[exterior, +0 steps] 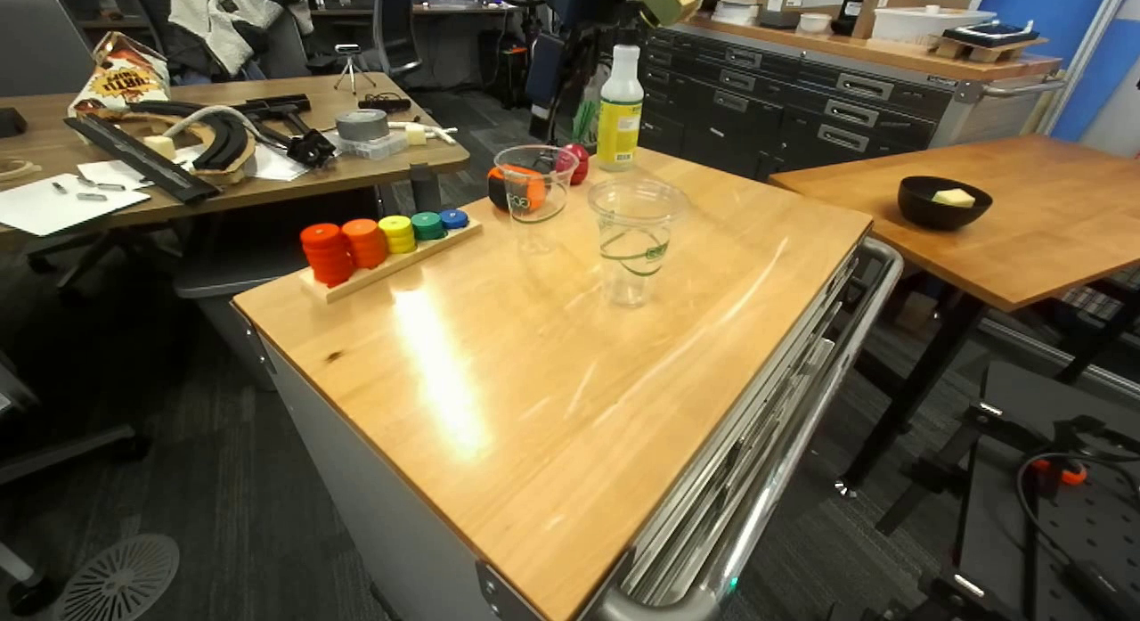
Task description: Stack the clear cups inside each other
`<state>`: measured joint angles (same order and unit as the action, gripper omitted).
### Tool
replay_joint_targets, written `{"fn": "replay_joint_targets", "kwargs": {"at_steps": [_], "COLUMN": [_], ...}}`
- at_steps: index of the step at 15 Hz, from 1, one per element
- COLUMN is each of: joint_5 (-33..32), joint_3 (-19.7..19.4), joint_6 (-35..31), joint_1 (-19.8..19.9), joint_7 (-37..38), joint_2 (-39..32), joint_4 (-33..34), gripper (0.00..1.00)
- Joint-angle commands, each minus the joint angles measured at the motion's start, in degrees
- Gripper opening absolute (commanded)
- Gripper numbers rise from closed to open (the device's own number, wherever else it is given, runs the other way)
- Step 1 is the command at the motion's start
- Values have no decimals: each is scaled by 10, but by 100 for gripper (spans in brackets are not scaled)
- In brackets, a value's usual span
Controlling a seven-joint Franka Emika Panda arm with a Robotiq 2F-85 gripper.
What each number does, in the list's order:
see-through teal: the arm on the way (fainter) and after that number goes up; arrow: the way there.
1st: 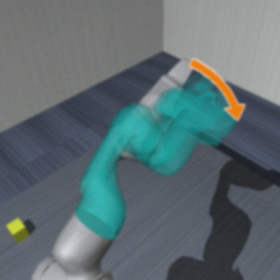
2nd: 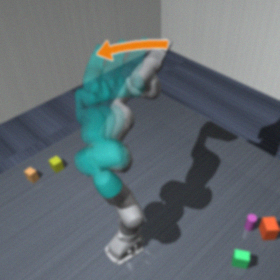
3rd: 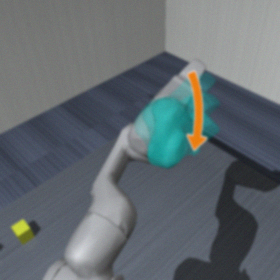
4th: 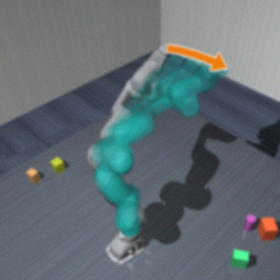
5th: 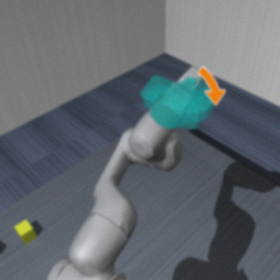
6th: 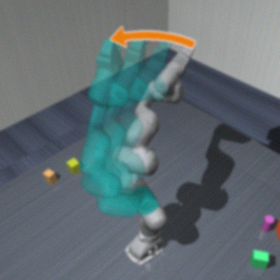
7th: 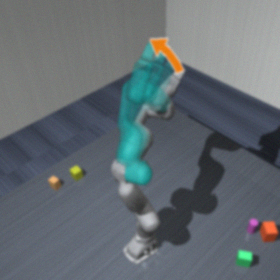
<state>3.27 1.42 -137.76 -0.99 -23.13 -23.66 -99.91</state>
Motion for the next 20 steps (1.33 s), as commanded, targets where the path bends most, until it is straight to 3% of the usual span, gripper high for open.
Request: {"fn": "replay_joint_targets", "kwargs": {"at_steps": [1, 5, 6, 8, 16, 20], "joint_5": [-30, -45, -48, -39, -53, -49], "joint_3": [5, 4, 4, 10, 10, 16], "joint_6": [18, 32, 33, 27, 40, 76], "joint_1": [6, 8, 9, 14, 7, 7], "joint_7": [21, 27, 29, 25, 29, 35], "joint_2": [-34, -60, -66, -76, -64, -43], "joint_4": [33, 37, 38, 42, 45, 35], "gripper": [100, 100, 75, 68, 4, 0]}}
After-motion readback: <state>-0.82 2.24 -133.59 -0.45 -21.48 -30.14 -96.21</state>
